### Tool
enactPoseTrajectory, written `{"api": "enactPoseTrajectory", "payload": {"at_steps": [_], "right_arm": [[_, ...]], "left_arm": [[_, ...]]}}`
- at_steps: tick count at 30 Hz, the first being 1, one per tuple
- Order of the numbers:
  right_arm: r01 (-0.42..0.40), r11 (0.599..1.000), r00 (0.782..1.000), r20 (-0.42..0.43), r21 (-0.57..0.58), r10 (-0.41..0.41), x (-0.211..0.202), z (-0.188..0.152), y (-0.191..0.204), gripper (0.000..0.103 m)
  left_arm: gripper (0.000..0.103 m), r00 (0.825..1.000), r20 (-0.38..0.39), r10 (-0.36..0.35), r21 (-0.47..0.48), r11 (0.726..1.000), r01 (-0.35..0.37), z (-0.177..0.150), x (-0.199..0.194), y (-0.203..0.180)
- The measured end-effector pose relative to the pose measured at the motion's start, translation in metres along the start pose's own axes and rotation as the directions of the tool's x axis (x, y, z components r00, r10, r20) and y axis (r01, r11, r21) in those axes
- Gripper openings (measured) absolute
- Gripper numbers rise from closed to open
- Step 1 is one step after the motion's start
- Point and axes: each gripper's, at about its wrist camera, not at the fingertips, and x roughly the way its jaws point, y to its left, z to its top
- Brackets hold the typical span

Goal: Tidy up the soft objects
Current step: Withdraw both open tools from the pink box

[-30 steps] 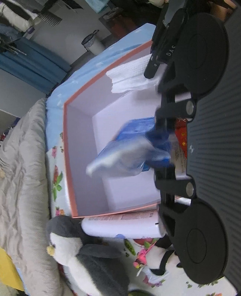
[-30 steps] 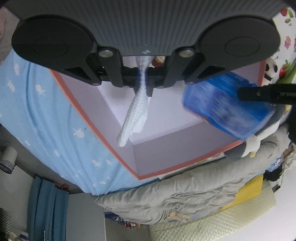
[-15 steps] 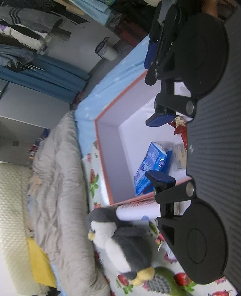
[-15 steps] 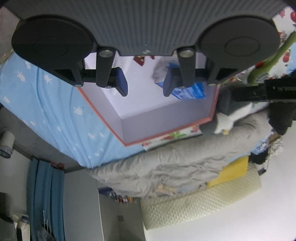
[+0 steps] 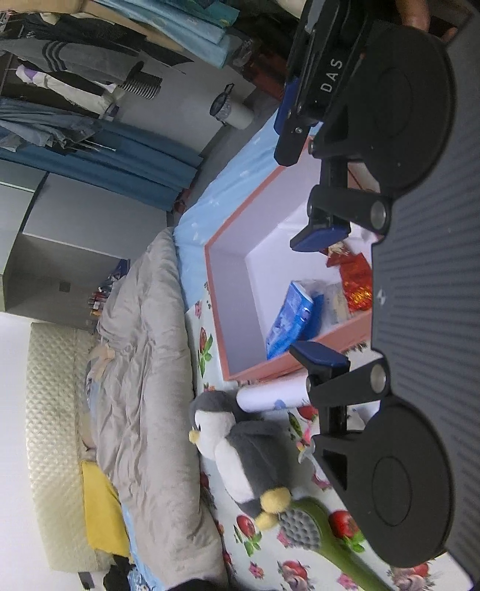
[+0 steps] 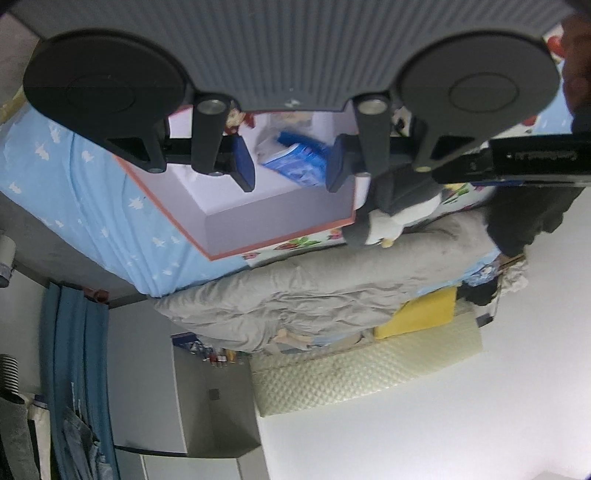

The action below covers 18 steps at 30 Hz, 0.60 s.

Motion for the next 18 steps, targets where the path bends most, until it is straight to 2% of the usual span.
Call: {"api": "enactPoseTrajectory", "payload": {"at_steps": [8,18], "right_arm": [[-0.041,0.999,0.999,-0.023,-0.025,0.04,-0.022,-0.032,0.03,0.046],[-0.091,0.994,0.992,-0.087,-0.056,0.086,-0.033,-0.082,0.072,0.046]], "left_arm": [[0.064,0.999,0.013,0.041,-0.051,0.998,-0.04,-0.041,-0.047,0.026],[0.064,0.995,-0.006,0.097,-0.123,0.988,-0.097,-0.099,-0.085,0.069]]}}
